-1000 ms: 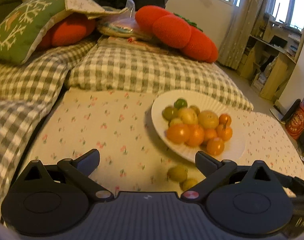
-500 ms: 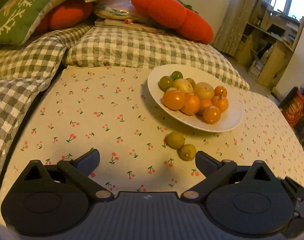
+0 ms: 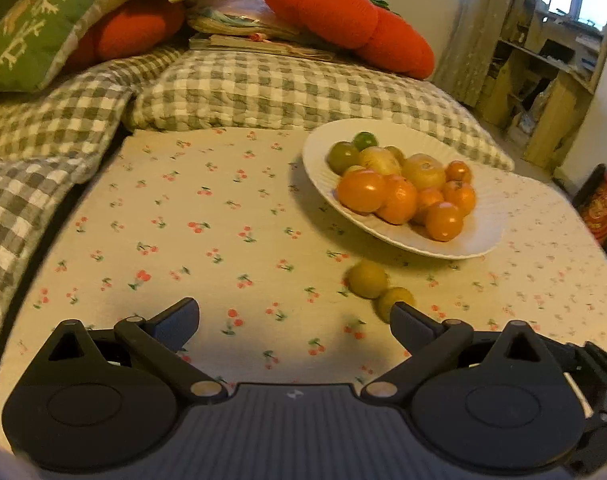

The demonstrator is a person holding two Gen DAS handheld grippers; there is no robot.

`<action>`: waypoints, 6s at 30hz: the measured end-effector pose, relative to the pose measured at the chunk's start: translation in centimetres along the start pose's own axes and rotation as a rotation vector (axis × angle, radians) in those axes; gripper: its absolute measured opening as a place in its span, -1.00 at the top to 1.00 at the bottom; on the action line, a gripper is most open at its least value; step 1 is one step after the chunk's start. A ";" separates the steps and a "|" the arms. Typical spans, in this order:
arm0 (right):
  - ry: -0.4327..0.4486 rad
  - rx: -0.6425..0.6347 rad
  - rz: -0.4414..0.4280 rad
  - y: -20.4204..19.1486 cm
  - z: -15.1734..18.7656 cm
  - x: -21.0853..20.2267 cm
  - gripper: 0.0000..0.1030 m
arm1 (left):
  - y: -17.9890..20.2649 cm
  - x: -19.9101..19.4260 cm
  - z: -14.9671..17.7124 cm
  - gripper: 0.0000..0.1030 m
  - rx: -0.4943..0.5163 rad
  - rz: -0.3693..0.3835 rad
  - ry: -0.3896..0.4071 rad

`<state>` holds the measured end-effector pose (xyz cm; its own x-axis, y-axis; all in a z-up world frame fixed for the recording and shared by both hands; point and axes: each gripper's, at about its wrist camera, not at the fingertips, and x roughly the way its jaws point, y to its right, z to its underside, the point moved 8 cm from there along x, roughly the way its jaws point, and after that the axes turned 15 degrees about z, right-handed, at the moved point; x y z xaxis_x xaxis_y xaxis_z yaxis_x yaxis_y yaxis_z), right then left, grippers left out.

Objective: Organize fruits
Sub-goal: 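Move both open grippers back to the last yellow-green fruits on the sheet, then grasp a yellow-green fruit with the left gripper while the right gripper grasps another, then carry both yellow-green fruits over the white plate, then open both grippers to release the fruits onto the plate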

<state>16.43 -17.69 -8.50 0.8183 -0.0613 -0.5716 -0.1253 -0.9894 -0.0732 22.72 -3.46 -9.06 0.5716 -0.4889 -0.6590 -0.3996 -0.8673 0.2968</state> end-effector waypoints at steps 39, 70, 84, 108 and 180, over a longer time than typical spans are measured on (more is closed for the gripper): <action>-0.005 -0.187 -0.014 -3.3 -0.6 3.4 0.03 | 1.1 4.9 -1.0 0.19 -0.108 0.226 0.054; 0.005 -0.167 -0.051 -3.5 -1.0 4.1 0.58 | -0.9 3.9 -1.2 0.60 -0.247 0.267 0.067; -0.029 -0.117 -0.053 -2.0 0.5 1.7 0.58 | 1.5 1.3 -1.3 0.60 -0.135 0.237 0.082; 0.024 -0.022 -0.036 1.8 0.9 -5.7 0.58 | 6.7 -6.0 0.7 0.60 0.028 0.179 0.086; 0.074 0.118 -0.028 6.4 -5.6 1.7 0.41 | 5.4 1.3 -4.9 0.29 0.061 0.173 0.128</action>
<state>20.17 -24.89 -5.42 0.8608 -0.0472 -0.5068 -0.1629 -0.9689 -0.1864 24.84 -9.24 -4.94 0.5754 -0.6415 -0.5074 -0.5402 -0.7639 0.3531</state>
